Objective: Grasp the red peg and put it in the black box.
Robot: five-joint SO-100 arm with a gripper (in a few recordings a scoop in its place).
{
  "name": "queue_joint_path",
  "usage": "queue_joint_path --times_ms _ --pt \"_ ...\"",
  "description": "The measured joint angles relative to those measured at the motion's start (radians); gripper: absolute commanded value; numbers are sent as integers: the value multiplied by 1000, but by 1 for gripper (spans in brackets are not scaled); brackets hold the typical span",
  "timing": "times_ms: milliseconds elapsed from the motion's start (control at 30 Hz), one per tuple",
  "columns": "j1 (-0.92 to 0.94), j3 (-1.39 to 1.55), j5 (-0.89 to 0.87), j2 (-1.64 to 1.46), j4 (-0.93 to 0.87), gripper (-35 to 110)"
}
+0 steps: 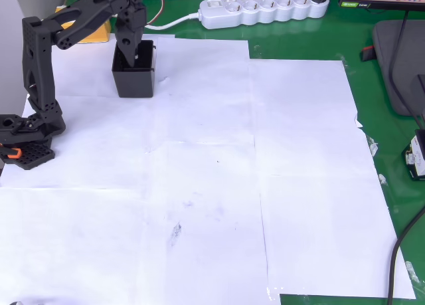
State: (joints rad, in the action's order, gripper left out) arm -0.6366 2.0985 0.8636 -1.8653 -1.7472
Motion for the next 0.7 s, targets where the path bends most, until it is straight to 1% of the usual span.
queue_joint_path --times_ms 200,400,533,600,700 --pt "101 8 94 219 -20 0" --pt "302 -26 201 526 -20 0" --pt "440 -225 282 729 11 0" --pt "502 -377 321 821 78 0" --pt "571 -686 388 962 212 0"
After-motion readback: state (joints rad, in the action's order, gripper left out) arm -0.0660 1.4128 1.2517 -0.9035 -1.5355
